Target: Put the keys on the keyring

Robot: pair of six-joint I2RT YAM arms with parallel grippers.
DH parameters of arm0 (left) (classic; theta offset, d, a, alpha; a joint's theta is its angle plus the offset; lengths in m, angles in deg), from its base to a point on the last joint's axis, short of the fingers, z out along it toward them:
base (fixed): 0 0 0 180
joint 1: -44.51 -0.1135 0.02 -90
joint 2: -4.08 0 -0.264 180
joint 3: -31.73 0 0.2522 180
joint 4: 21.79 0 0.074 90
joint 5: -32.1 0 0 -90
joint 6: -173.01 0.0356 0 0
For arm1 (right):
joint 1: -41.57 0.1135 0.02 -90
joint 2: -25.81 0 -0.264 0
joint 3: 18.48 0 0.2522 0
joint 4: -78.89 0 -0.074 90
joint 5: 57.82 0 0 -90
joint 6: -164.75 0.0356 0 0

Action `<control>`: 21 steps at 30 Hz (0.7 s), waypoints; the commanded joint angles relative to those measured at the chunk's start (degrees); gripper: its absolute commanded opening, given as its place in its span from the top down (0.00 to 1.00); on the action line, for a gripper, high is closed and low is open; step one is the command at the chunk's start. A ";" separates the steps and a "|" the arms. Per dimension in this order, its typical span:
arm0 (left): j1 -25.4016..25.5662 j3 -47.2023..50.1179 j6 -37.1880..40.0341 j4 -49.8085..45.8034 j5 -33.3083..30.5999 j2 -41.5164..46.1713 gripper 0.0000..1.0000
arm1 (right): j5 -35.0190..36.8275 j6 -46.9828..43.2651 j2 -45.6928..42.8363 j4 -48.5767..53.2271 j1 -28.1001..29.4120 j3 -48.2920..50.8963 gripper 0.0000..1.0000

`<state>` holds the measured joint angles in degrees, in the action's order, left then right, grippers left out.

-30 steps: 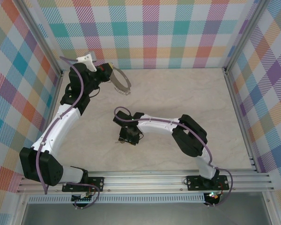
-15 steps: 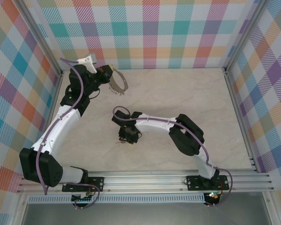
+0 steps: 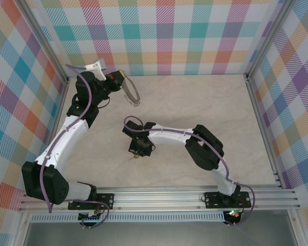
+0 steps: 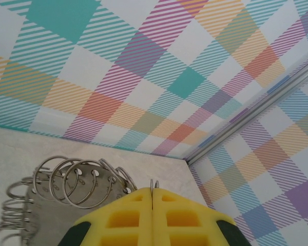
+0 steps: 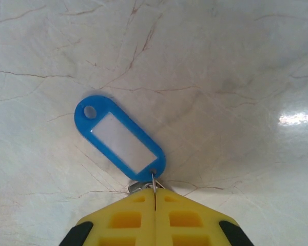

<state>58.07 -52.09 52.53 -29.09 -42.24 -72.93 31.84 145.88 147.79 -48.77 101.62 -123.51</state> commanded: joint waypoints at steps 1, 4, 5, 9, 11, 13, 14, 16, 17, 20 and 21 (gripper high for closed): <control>-0.99 0.72 -0.63 4.79 1.81 1.63 1.00 | 1.63 -1.46 -3.71 1.87 0.15 2.71 1.00; -0.99 0.89 -0.92 5.22 2.71 1.59 1.00 | 2.50 -2.94 -8.44 0.88 -0.81 6.92 1.00; -0.99 0.81 -1.07 5.32 3.04 1.38 1.00 | 2.86 -3.61 -10.60 0.60 -1.42 8.63 1.00; -0.91 -0.28 -1.47 5.43 5.84 0.38 1.00 | 3.23 -7.33 -20.02 -2.09 -5.16 15.60 1.00; -0.82 -1.33 -0.90 4.89 7.83 -0.32 1.00 | 2.35 -10.33 -24.88 -3.98 -8.10 18.48 1.00; -0.56 -2.36 0.42 3.84 9.51 -0.83 1.00 | 0.48 -14.11 -28.83 -5.62 -11.24 19.98 1.00; -0.30 -2.96 1.39 2.77 10.11 -0.93 1.00 | -0.30 -16.18 -30.80 -6.19 -12.91 20.40 1.00; 0.27 -3.88 3.67 0.69 10.53 -0.95 1.00 | -2.73 -20.14 -33.90 -7.48 -16.12 20.84 1.00; 0.56 -4.10 4.34 0.41 10.61 -1.07 1.00 | -3.99 -21.75 -35.13 -8.02 -17.62 20.85 1.00; 1.41 -5.87 6.86 -1.36 12.03 -1.79 1.00 | -8.32 -26.94 -38.55 -10.09 -22.54 20.44 1.00; 1.75 -6.83 8.09 -2.49 12.50 -2.06 1.00 | -9.87 -28.71 -39.42 -10.80 -24.33 19.97 1.00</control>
<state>58.88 -55.15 56.33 -31.19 -32.71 -74.77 27.52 125.20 110.52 -56.57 79.90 -103.47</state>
